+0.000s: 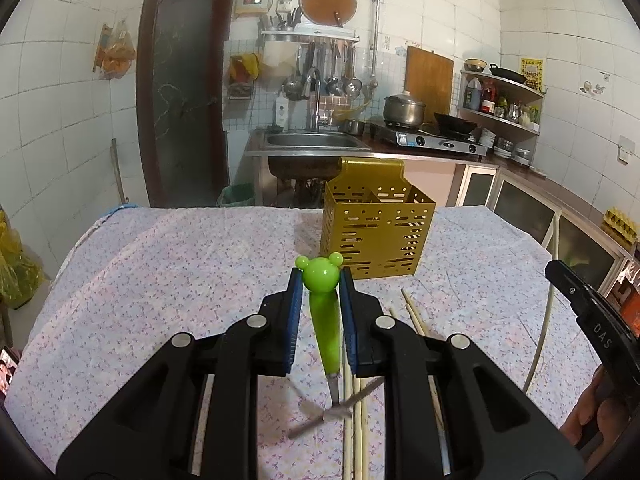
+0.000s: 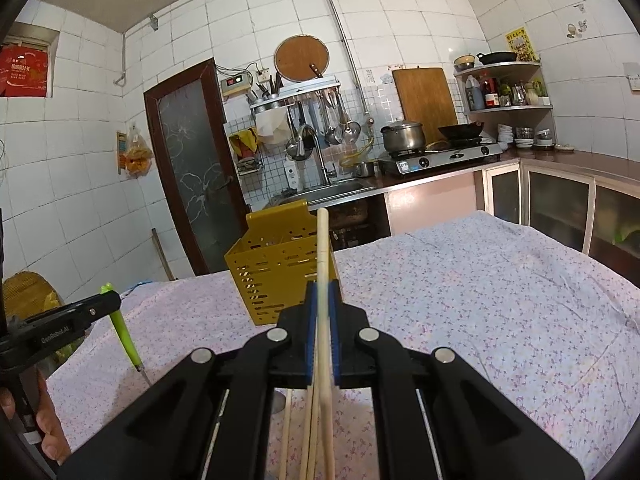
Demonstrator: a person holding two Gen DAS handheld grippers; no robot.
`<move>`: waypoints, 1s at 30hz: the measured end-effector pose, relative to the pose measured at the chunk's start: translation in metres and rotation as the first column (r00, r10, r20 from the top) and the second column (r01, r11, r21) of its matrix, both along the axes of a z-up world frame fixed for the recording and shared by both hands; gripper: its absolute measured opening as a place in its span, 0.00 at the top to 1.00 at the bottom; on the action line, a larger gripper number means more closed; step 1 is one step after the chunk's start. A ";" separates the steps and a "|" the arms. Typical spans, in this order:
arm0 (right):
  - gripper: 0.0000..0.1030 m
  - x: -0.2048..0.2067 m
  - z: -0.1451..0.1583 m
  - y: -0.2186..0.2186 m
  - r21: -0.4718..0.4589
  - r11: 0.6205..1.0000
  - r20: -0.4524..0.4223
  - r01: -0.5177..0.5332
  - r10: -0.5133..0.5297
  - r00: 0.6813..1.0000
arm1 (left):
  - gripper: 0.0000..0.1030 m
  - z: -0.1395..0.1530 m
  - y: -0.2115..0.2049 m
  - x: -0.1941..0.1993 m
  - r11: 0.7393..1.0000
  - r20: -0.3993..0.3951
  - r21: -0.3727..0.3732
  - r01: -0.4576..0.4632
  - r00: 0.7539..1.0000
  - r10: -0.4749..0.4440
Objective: Organize utensils
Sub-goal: 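Carry fork and chopstick over the yellow holder and lower them in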
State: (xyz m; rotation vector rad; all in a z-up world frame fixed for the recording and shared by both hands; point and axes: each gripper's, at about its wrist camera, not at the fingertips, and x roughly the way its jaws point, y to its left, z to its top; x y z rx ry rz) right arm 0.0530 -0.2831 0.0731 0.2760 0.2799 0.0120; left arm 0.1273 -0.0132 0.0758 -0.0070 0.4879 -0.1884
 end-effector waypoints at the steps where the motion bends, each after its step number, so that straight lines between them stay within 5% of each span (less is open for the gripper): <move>1: 0.94 0.000 0.000 -0.001 -0.002 1.000 0.000 0.001 -0.001 1.000 | 0.83 0.001 0.000 0.000 1.000 0.002 0.000 0.004 1.000 -0.004; 17: 0.94 0.023 0.021 -0.005 -0.026 1.000 0.095 0.006 -0.004 0.995 | 0.83 0.031 -0.003 0.009 0.999 0.059 0.003 0.039 0.997 -0.039; 30: 0.94 0.101 0.092 0.001 -0.060 0.998 0.280 0.007 0.010 0.960 | 0.83 0.113 -0.023 0.075 0.998 0.158 -0.026 0.052 0.986 -0.047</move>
